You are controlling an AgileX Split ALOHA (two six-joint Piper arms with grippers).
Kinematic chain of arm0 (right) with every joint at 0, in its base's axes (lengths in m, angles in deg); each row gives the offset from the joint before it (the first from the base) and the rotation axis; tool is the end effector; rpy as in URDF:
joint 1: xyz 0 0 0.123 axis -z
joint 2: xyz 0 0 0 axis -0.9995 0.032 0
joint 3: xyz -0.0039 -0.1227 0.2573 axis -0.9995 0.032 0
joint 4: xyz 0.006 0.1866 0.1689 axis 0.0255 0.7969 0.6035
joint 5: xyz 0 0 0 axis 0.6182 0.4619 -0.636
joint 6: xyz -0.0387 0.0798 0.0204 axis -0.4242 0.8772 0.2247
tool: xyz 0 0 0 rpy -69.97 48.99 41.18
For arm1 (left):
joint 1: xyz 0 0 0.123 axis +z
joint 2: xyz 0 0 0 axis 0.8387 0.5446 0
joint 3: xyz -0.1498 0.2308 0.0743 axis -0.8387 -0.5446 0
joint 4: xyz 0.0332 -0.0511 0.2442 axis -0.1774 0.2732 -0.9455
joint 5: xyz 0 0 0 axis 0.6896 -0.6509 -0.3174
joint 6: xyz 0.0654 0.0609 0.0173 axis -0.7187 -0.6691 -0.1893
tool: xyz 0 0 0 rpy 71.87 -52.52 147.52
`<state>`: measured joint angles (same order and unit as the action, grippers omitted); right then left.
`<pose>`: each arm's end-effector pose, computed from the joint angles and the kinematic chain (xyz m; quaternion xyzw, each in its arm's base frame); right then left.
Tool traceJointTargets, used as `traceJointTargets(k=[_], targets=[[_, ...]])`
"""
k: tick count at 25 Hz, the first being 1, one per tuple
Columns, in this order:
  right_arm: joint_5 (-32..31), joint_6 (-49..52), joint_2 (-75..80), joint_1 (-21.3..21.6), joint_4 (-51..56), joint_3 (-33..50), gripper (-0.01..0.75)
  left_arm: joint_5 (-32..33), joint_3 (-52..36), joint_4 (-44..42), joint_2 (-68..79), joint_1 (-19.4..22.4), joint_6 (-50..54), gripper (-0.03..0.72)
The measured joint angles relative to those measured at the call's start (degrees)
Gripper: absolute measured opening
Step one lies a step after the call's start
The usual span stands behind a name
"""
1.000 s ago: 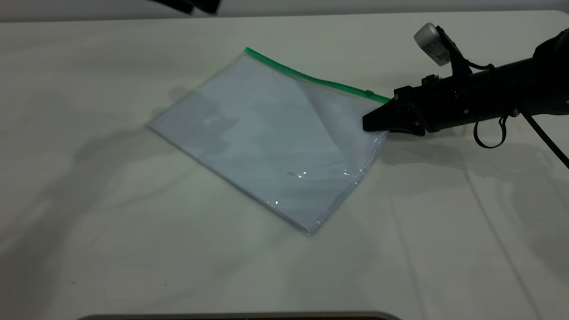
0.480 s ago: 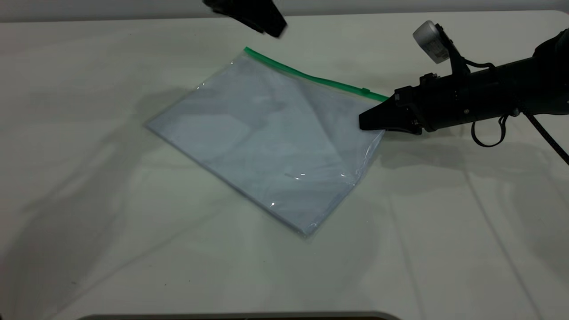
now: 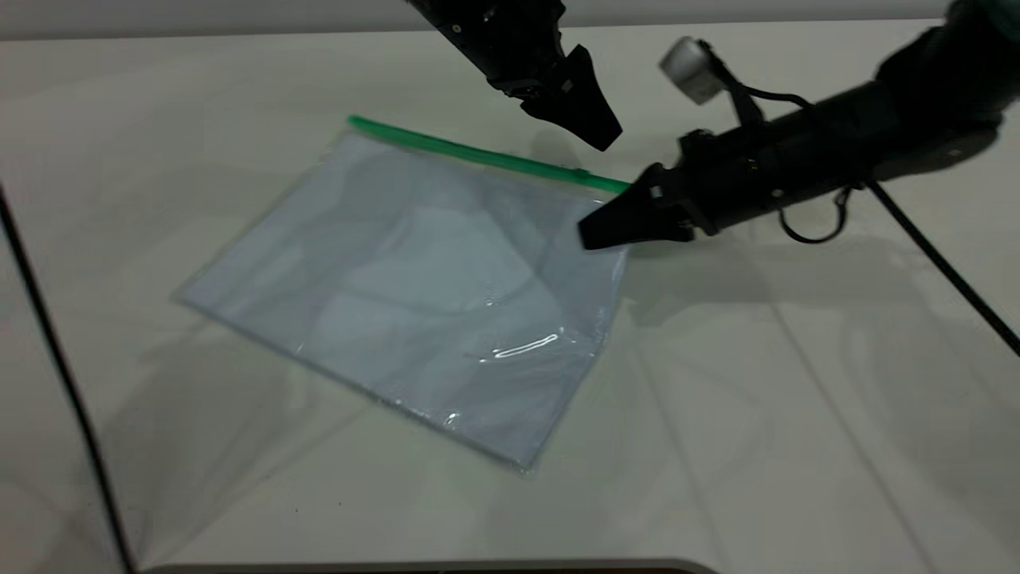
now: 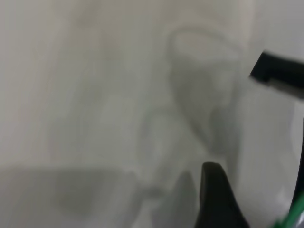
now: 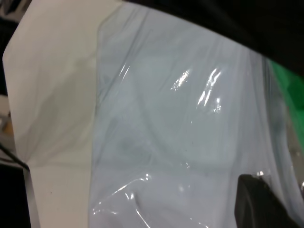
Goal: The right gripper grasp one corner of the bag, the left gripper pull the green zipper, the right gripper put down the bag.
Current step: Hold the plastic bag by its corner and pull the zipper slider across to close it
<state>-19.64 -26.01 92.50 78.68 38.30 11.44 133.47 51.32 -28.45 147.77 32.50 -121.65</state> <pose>0.3861 0.1393 -0.0357 -0.2725 0.8316 0.4366 0.2088 0.4698 -0.2721 0.0521 0.4919 0.7906 -0.2842 0.2284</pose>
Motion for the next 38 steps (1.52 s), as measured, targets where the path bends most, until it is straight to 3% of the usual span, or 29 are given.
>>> traceJointTargets(k=[10, 18, 26, 38], targets=[[0.31, 1.03, 0.06, -0.32, -1.01, -0.69, 0.036, 2.88, 0.05, -3.03, 0.00, 0.00, -0.13, 0.494], [0.43, 1.03, 0.06, -0.32, -1.00, -0.71, 0.036, 2.88, 0.11, -3.05, 0.90, 0.00, -0.13, 0.416], [0.45, 1.16, 0.17, -0.32, -1.00, -0.76, 0.036, 2.88, 0.28, -3.05, 1.62, 0.00, -0.11, 0.398], [0.56, 1.16, 0.23, -0.32, -1.00, -0.82, 0.036, 3.05, 0.31, -2.89, 2.10, 0.00, -0.11, 0.233]])
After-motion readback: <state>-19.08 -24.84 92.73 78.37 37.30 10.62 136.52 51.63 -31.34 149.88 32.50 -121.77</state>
